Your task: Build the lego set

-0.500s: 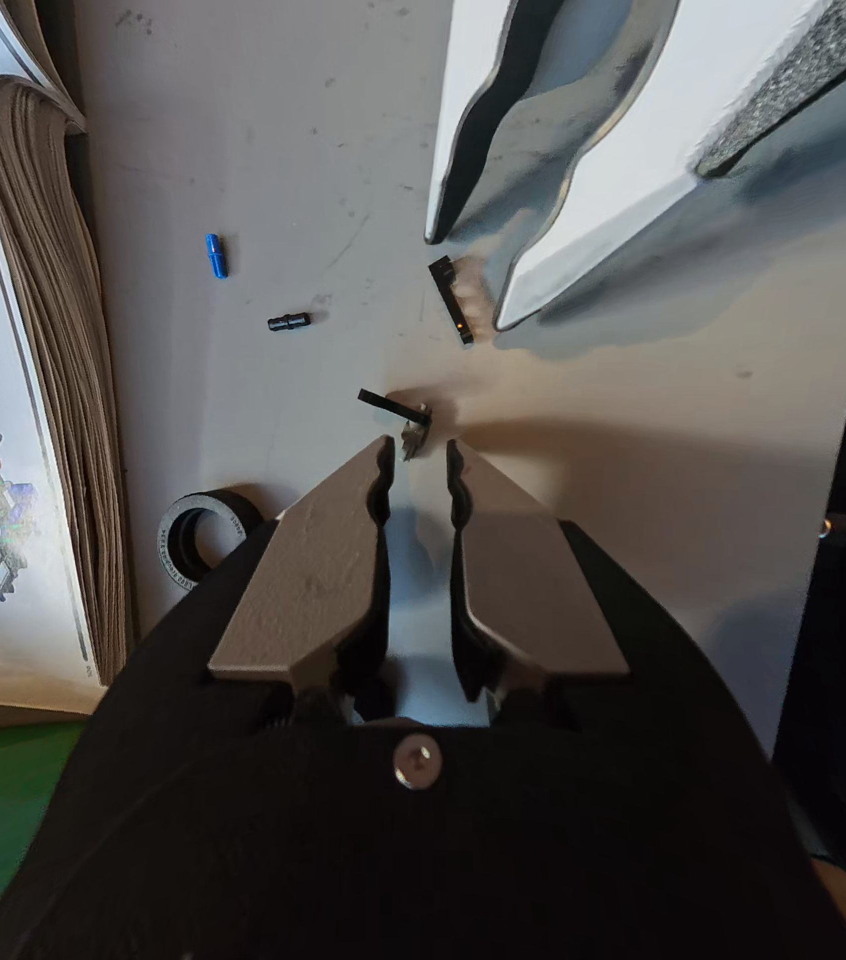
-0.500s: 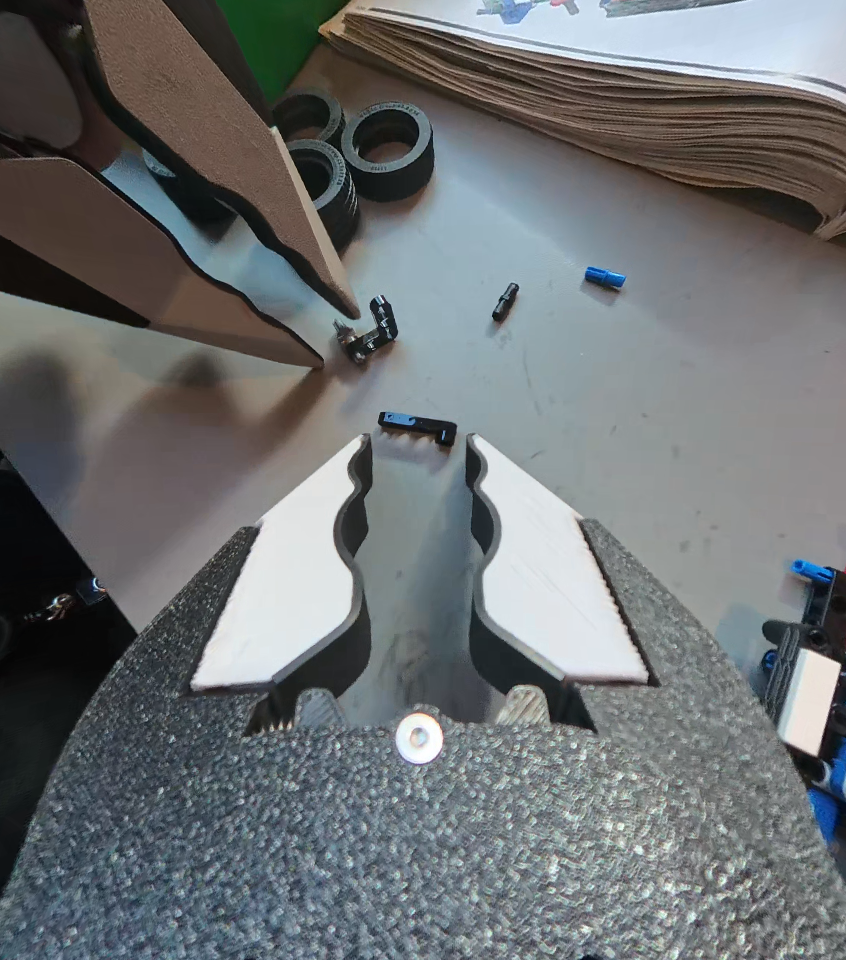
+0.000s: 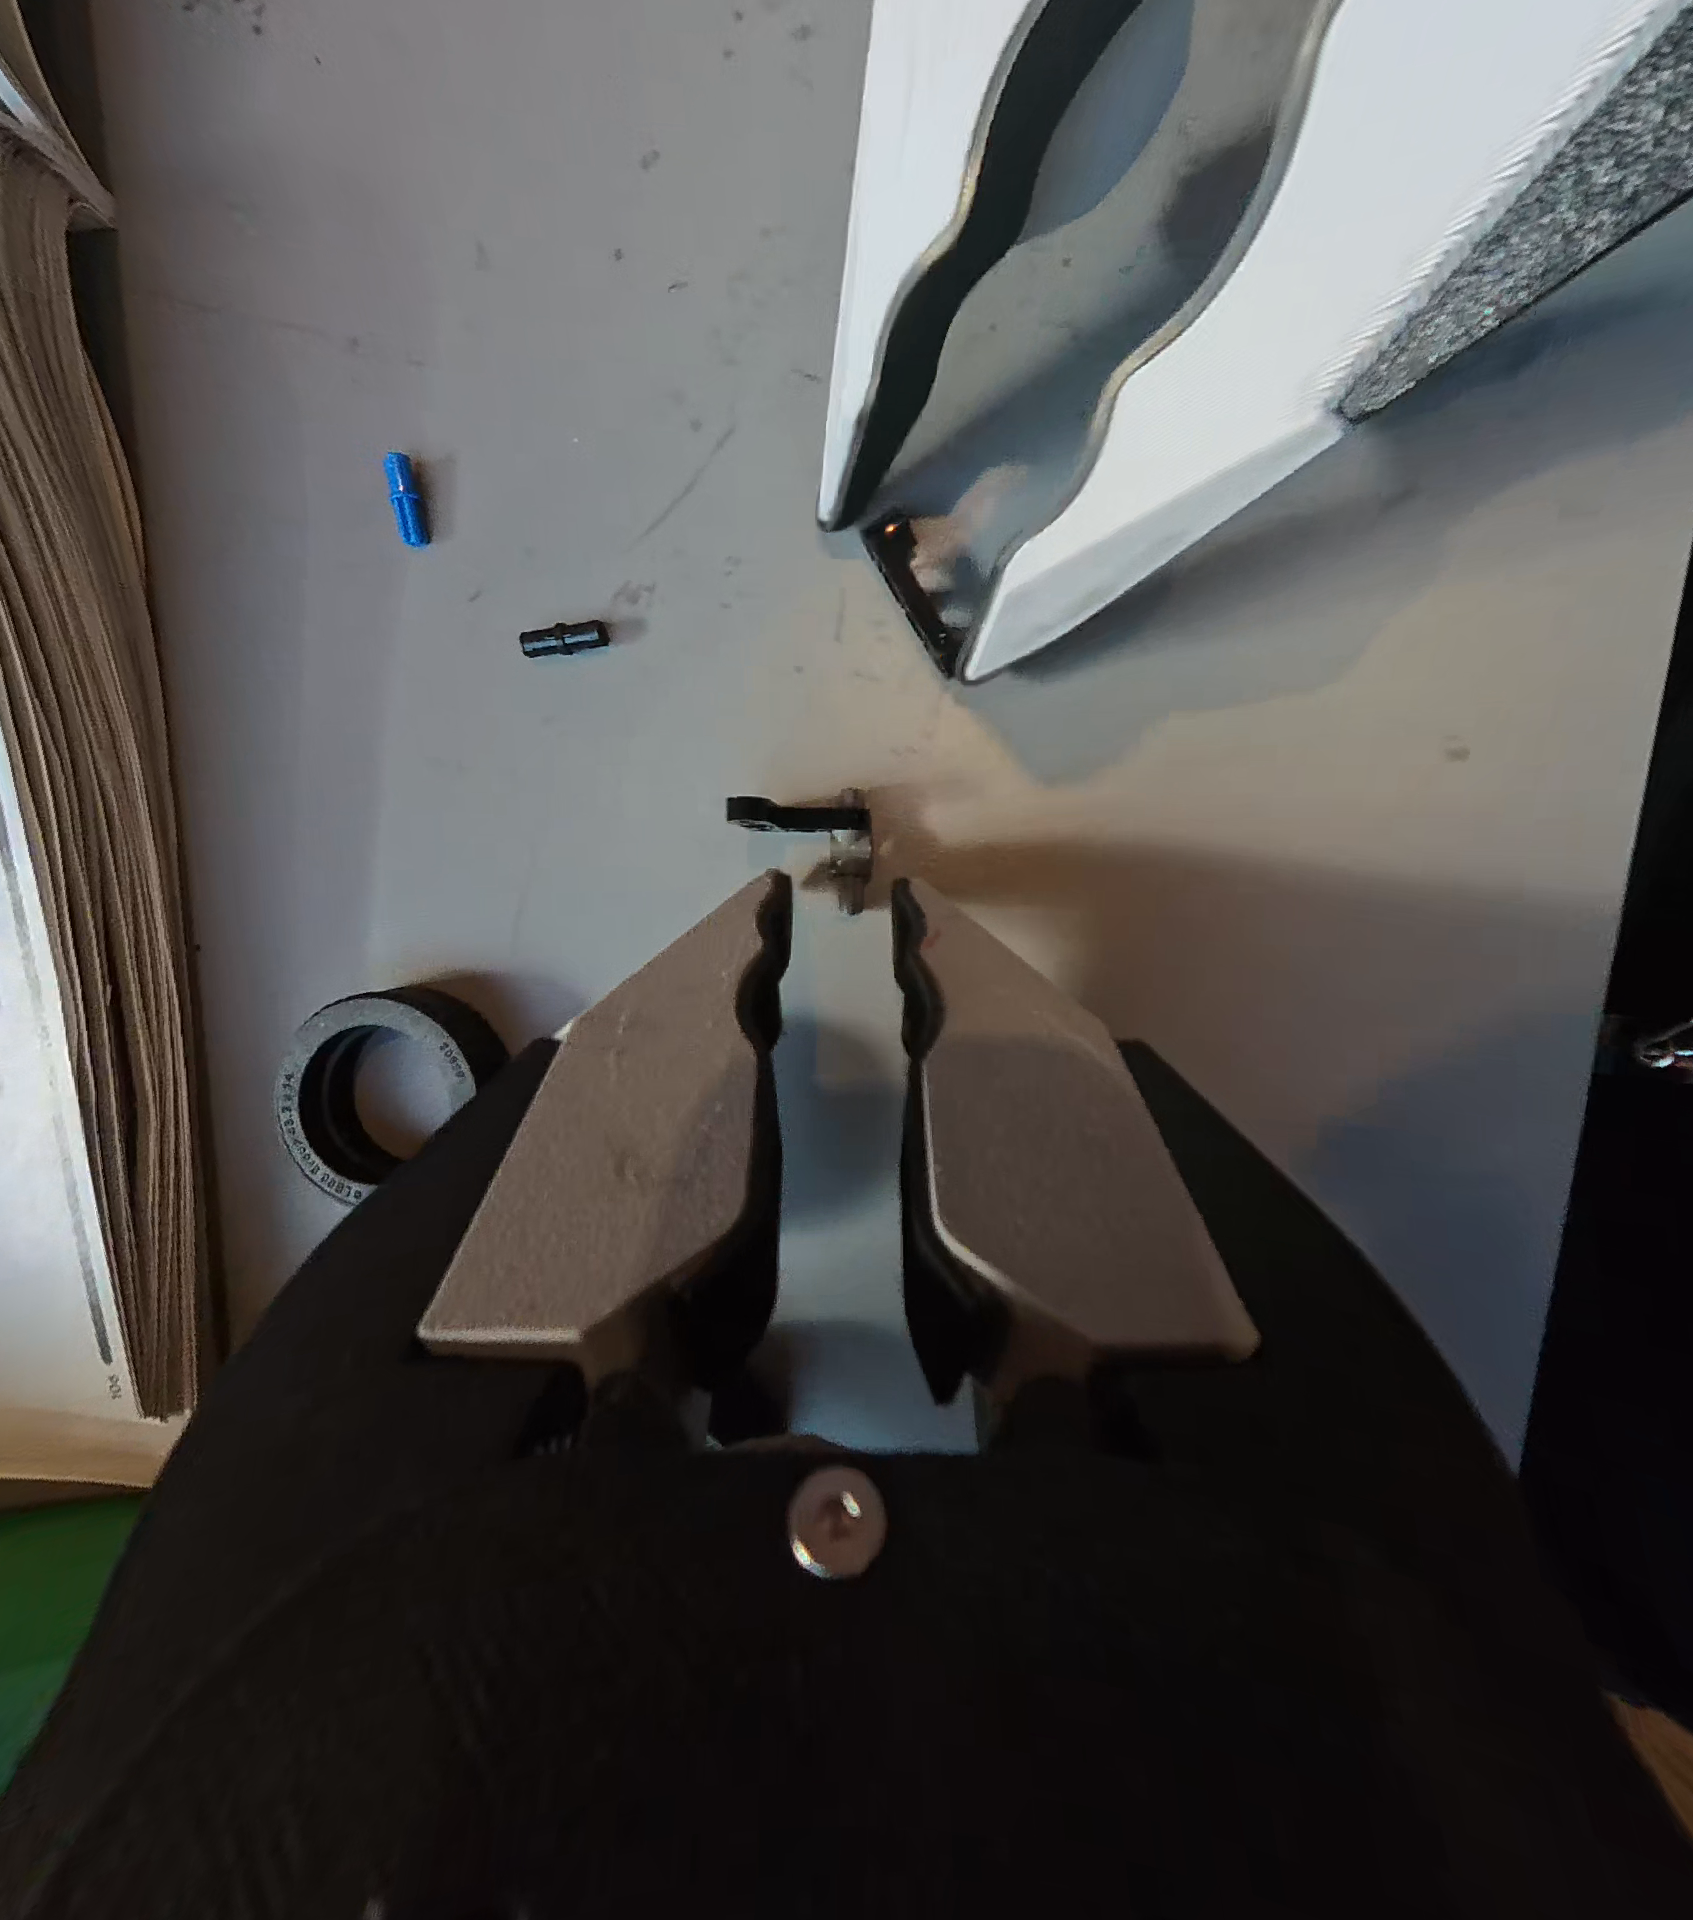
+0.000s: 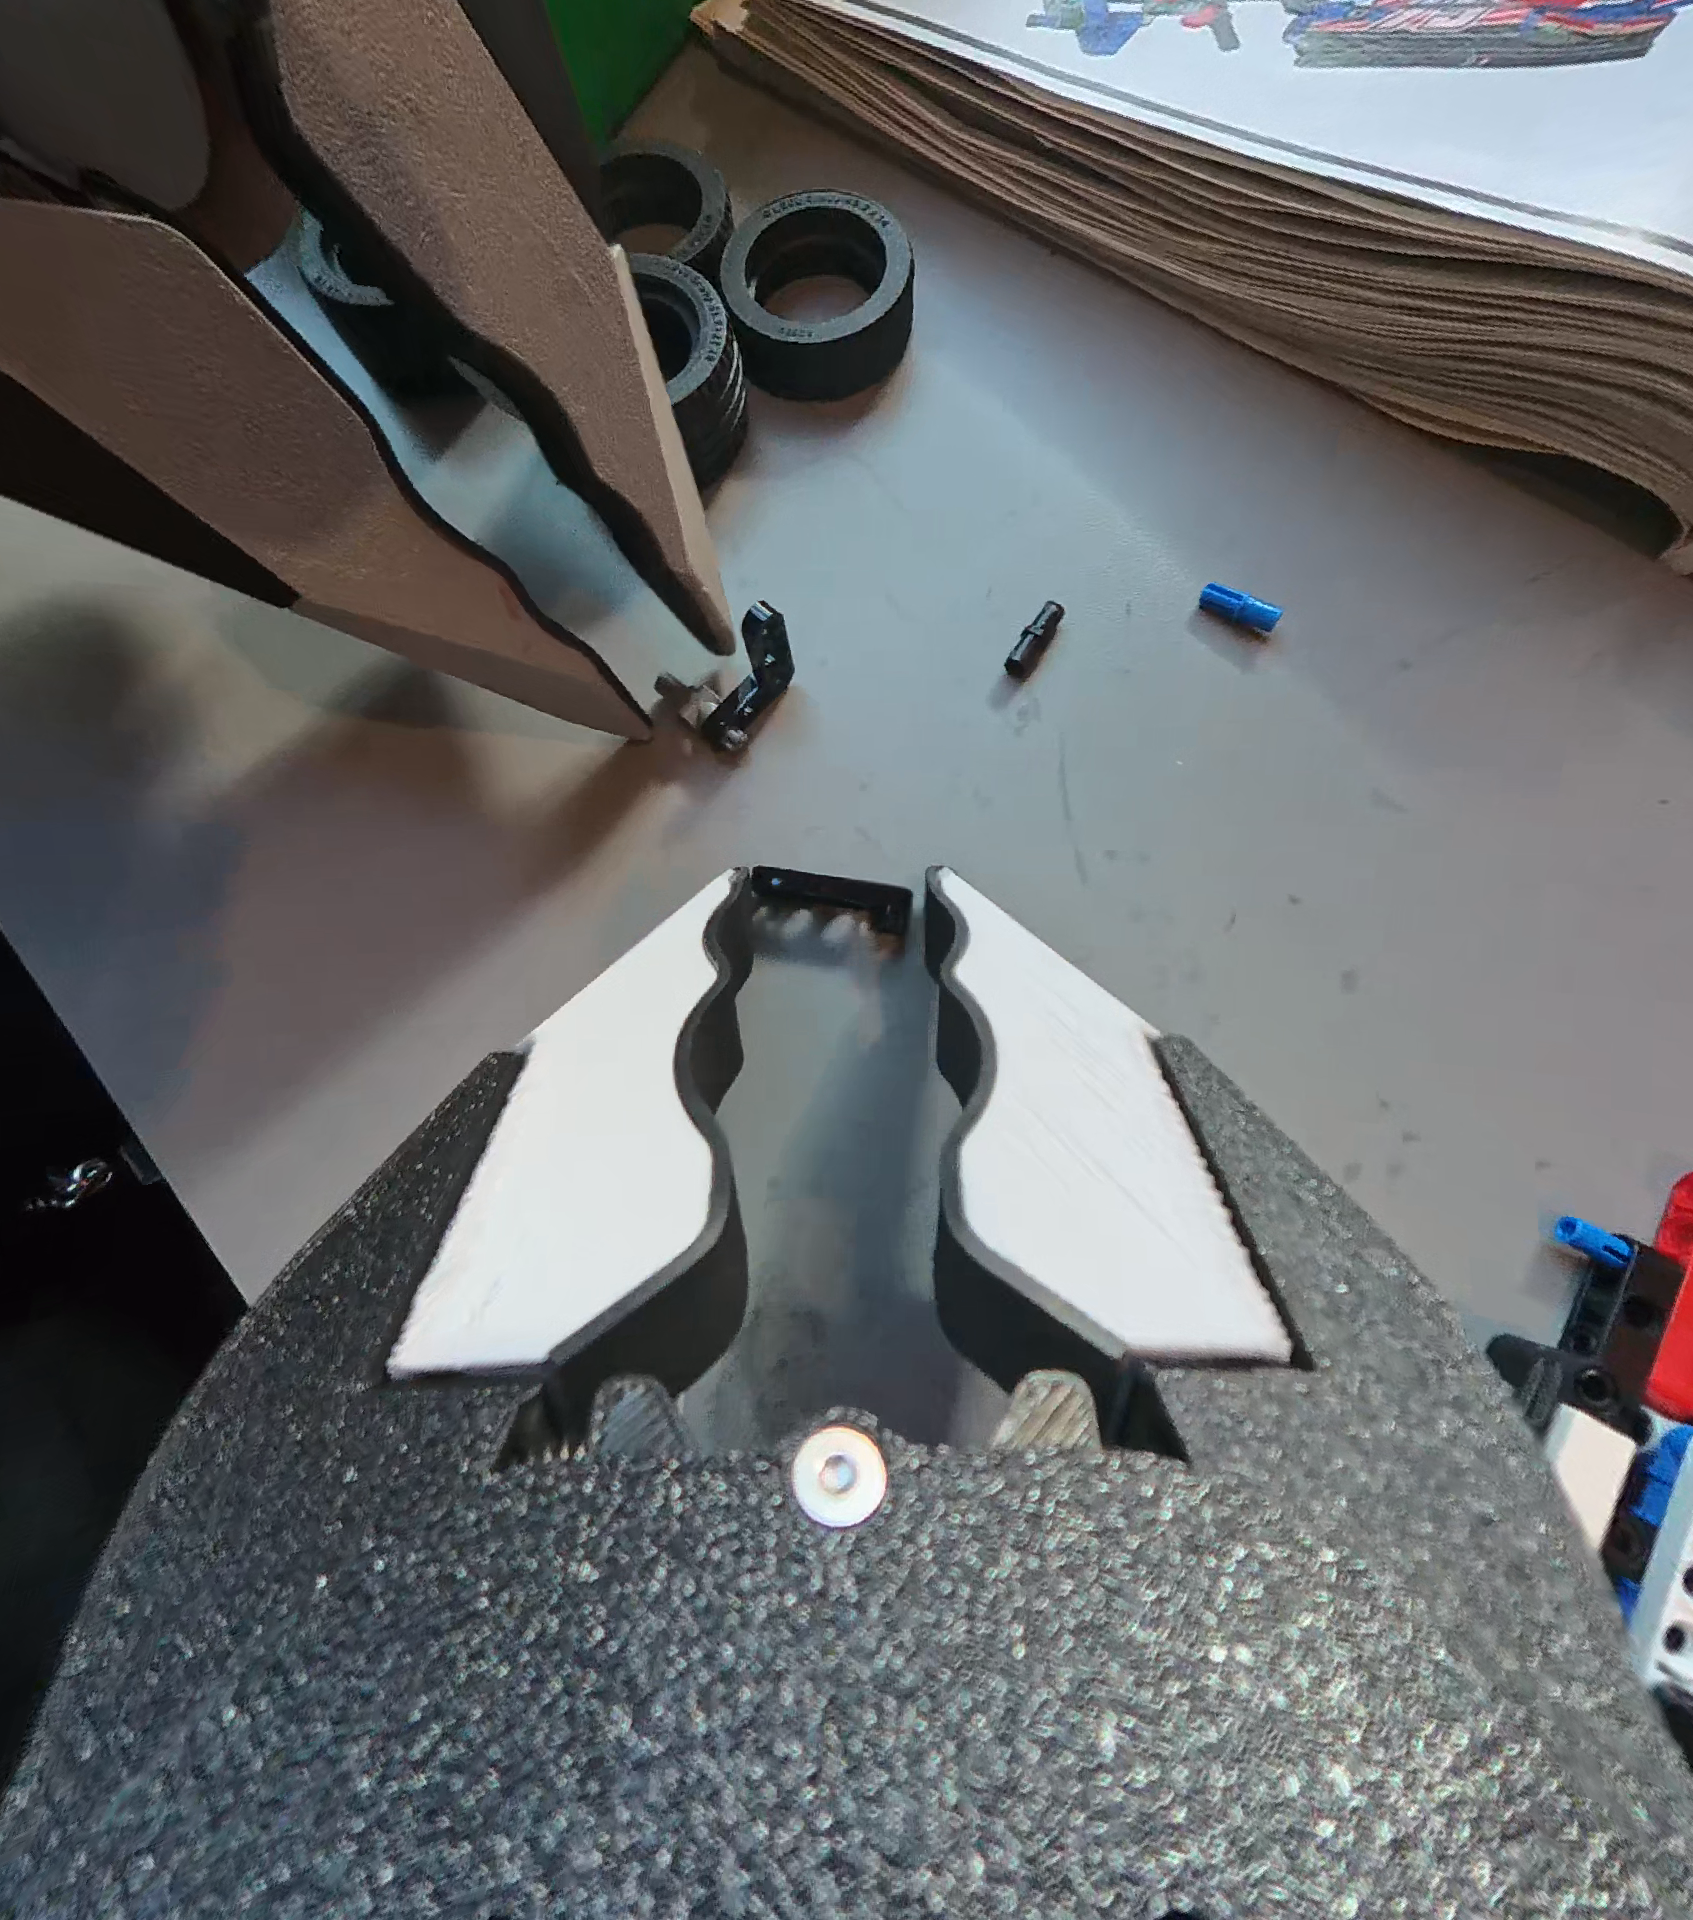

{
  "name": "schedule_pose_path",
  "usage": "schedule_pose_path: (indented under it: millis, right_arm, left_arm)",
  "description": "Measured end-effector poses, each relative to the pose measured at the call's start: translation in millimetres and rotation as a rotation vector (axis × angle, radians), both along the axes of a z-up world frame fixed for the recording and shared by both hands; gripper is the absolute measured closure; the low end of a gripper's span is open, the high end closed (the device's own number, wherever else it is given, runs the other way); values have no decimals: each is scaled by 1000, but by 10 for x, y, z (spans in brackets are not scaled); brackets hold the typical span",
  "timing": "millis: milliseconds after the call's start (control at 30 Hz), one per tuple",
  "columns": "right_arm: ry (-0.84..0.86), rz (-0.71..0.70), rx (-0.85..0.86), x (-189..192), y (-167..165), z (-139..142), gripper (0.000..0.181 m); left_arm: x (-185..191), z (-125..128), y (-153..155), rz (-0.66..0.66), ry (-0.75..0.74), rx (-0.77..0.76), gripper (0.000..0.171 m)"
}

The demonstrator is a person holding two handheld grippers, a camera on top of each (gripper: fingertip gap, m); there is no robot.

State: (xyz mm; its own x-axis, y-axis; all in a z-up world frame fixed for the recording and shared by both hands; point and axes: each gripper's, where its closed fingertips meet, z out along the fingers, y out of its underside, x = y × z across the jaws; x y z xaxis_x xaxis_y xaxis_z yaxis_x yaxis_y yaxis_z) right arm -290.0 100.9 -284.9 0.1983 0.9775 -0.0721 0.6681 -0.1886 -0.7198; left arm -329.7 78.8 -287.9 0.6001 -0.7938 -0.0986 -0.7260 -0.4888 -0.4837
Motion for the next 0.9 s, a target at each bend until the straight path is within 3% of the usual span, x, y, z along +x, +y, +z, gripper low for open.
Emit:
schedule_pose_path:
  millis: [167, 500, 733, 900]
  right_arm:
    - [-5, -81, -53, 119, -25, 32, 145]
    - [-15, -32, -3, -2, -15, -20, 150]
    - [8, 188, 65, -75, -128, 9, 150]
    - [2, 378, 189, -83, -148, 5, 150]
  left_arm:
    - [20, -7, -17, 14, -49, -39, 159]
    - [75, -8, -42, 2, -109, -66, 158]
    - [92, -8, 8, 17, -143, -61, 167]
    - [136, -9, -51, -60, -143, -60, 167]
